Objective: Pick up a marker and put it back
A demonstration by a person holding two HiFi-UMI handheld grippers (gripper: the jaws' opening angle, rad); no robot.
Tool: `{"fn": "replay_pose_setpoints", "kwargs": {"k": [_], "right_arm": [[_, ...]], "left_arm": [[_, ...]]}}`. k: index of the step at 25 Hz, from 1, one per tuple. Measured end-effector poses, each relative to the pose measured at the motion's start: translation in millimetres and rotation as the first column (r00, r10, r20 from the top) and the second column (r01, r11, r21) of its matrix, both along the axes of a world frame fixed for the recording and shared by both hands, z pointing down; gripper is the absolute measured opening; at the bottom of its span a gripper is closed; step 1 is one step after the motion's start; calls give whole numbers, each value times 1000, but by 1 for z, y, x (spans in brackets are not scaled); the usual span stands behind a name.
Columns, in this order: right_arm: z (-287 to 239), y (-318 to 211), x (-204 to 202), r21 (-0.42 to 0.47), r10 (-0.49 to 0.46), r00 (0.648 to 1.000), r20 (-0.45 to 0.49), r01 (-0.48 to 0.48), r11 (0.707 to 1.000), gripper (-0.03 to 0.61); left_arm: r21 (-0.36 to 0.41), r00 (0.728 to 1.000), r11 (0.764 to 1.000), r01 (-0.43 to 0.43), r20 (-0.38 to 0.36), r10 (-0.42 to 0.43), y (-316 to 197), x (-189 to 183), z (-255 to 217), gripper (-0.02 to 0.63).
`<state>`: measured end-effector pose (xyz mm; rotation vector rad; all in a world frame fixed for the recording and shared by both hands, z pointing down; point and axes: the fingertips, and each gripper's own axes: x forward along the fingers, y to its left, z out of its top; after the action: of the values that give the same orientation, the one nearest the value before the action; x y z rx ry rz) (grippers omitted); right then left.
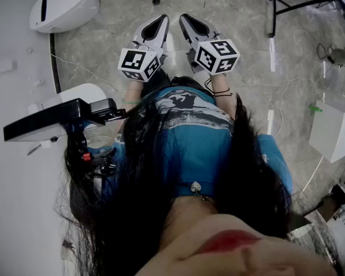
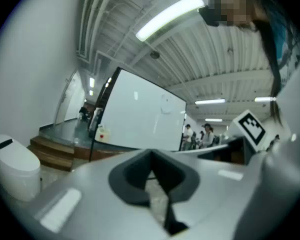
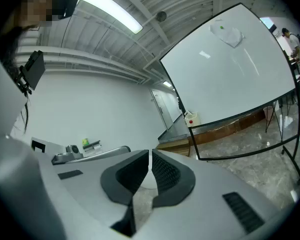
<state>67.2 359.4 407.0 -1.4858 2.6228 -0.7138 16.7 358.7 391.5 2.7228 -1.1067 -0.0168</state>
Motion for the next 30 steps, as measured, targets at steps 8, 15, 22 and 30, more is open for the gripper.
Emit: {"fn": "replay_pose_setpoints", "kwargs": {"k": [8,15,22,30], "right_arm": [[13,-6,-4,2,0,1000,0,0,1000,26],[14,-7,-7,2,-13,1000,-2,13,1000,26],[19,-74,-7,-12,4,1000,-14,-5,1000,26],[21,-191,-19,-35,68,997,-19,-69,997,26]], "left_arm": [[5,1000,1000,-12,10,12,-1,-4,12,1],[7,1000,1000,3,11,-3,-3,-8,13,1],[-11,1000,1000,-20,8,20,-77,-6,21,2],[-15,996,996,-85,8,85,-203,-19,17,2]]}}
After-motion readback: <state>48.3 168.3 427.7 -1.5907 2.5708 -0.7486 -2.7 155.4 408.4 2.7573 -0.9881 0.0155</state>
